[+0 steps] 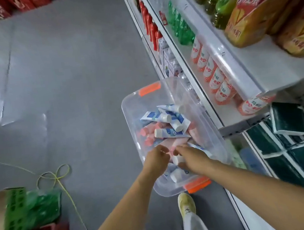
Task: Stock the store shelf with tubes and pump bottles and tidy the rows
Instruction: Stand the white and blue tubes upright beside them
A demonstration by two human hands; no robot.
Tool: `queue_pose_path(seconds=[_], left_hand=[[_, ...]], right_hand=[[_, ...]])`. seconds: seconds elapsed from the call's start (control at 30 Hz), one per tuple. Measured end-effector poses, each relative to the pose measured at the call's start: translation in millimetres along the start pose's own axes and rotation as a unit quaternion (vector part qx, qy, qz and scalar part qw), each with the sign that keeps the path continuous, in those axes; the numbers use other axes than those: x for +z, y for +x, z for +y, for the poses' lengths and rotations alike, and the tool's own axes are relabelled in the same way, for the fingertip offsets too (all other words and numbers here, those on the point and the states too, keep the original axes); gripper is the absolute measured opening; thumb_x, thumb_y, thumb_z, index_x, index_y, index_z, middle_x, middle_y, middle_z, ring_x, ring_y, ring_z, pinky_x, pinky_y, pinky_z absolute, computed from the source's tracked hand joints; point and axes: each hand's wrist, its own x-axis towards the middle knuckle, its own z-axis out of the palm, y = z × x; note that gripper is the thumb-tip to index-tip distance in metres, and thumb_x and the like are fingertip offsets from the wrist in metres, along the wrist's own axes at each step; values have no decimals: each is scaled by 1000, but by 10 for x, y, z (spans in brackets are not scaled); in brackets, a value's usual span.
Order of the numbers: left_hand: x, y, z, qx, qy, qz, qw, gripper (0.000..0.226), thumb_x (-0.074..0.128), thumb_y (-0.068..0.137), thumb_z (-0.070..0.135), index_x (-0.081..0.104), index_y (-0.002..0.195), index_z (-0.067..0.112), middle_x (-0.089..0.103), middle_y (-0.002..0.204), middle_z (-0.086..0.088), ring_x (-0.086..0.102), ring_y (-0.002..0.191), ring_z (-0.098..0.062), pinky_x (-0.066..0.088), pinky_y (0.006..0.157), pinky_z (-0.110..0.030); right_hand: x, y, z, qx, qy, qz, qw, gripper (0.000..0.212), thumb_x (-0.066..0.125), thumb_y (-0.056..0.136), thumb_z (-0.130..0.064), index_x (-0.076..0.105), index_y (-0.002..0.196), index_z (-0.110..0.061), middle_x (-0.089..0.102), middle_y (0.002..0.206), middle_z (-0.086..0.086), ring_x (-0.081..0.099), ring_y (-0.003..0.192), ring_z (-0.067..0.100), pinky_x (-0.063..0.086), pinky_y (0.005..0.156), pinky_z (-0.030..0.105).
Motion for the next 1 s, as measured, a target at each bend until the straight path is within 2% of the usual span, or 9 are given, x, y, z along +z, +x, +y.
queue_pose_path(seconds=[0.1, 0.2, 0.3, 0.43, 0.57, 0.73, 0.83, 0.9, 1.0], left_hand=[[94, 45, -69, 84, 223, -21, 971, 29, 55, 92, 21, 61, 120, 17, 62, 120, -4, 56, 110, -23, 44, 90, -30], [200, 91, -112, 97, 393, -25, 914, 37, 54, 94, 28, 52, 129, 16, 53, 131, -6, 48, 121, -26, 43, 96, -36], [271, 126, -124, 109, 505, -16, 856, 43, 55, 94, 25, 48, 135, 17, 50, 134, -4, 45, 125, -24, 39, 99, -34], [332, 174, -118, 128, 556, -12, 821, 36, 54, 96, 17, 53, 132, 13, 53, 130, -7, 46, 121, -26, 40, 97, -33], [315, 203, -151, 172, 575, -48, 798, 40, 57, 95, 14, 51, 134, 8, 47, 135, -11, 41, 128, -29, 41, 102, -36], [288, 162, -101, 171, 607, -65, 773, 33, 58, 95, 16, 59, 127, 8, 54, 132, -10, 43, 127, -29, 42, 102, -37], [223, 70, -29, 166, 615, -63, 768, 32, 60, 94, 18, 60, 125, 11, 58, 130, -6, 43, 127, -28, 41, 102, -36], [117, 5, 35, 171, 617, -50, 766, 35, 62, 93, 21, 60, 127, 12, 58, 131, -4, 43, 128, -26, 41, 102, -35], [-172, -145, 165, 159, 575, -15, 803, 35, 61, 93, 21, 59, 127, 13, 58, 129, -4, 47, 124, -24, 44, 100, -35]], right_hand=[[138, 146, 14, -36, -120, -16, 992, 47, 58, 92, -17, 46, 136, -27, 43, 136, 2, 48, 122, 30, 43, 94, 40], [233, 264, 40, -41, -188, -52, 980, 48, 58, 91, -11, 46, 135, -27, 38, 136, 4, 47, 121, 31, 44, 93, 44], [261, 344, 27, -46, -228, -55, 971, 50, 59, 87, -4, 47, 133, -22, 37, 134, 8, 48, 118, 31, 45, 92, 44], [200, 421, 1, -58, -285, -64, 955, 51, 60, 87, -5, 48, 135, -17, 36, 135, 13, 46, 119, 33, 45, 92, 45], [145, 409, 52, -58, -295, -60, 952, 61, 70, 79, -4, 44, 134, -13, 38, 133, 14, 47, 118, 33, 45, 87, 44], [-66, 204, 190, -46, -262, -25, 964, 51, 57, 86, 1, 41, 134, -9, 43, 132, 12, 48, 121, 32, 46, 86, 41], [-174, 44, 306, -44, -220, 9, 975, 47, 58, 85, 0, 42, 128, -12, 45, 129, 7, 54, 111, 27, 42, 74, 36], [-248, -75, 340, -34, -176, 34, 983, 43, 59, 88, -9, 41, 126, -15, 47, 126, 4, 57, 104, 26, 43, 71, 35], [-389, -268, 350, 15, -56, 101, 993, 42, 63, 88, -26, 42, 124, -21, 53, 120, -1, 60, 96, 22, 46, 72, 33]])
